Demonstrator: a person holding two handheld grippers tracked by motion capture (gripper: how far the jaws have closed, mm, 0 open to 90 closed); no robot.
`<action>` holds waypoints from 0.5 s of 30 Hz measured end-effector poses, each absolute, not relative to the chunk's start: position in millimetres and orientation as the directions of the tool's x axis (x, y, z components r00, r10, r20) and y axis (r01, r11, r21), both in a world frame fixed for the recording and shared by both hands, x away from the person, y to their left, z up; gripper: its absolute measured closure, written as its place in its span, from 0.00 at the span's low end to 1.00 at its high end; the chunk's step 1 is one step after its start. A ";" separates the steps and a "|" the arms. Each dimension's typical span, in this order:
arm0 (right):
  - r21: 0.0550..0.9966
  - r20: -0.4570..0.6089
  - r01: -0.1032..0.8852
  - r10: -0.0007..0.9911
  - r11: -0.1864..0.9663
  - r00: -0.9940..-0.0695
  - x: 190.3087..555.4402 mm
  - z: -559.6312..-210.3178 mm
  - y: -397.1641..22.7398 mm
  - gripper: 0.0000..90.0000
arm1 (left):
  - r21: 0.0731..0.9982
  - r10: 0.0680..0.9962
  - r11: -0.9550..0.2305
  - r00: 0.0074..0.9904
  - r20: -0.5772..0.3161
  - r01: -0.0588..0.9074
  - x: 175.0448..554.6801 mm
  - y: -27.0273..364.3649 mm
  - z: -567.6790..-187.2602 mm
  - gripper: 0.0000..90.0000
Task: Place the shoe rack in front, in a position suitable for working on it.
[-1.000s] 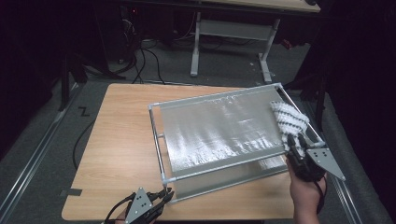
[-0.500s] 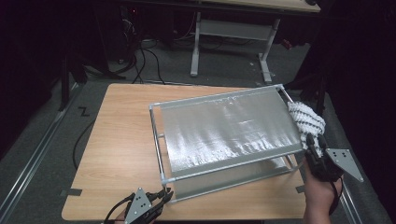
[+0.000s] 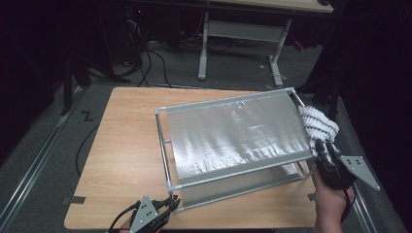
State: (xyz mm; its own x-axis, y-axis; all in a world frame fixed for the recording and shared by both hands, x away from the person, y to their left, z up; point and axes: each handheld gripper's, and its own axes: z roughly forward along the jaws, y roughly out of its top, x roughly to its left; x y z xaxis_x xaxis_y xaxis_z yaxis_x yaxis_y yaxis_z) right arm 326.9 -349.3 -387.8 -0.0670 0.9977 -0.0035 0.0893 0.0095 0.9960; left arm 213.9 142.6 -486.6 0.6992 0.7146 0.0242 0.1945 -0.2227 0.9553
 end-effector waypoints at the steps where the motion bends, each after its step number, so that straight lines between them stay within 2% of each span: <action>1: 0.996 -0.003 0.089 0.997 0.009 -0.076 326.6 -387.8 -347.8 0.81 | 0.955 0.714 -0.222 0.699 0.024 0.195 213.9 142.6 -486.6 0.90; 15: 0.993 -0.042 0.098 0.981 0.061 -0.188 317.5 -386.2 -310.7 0.81 | 0.956 0.717 -0.224 0.696 0.028 0.192 213.7 142.1 -486.9 0.89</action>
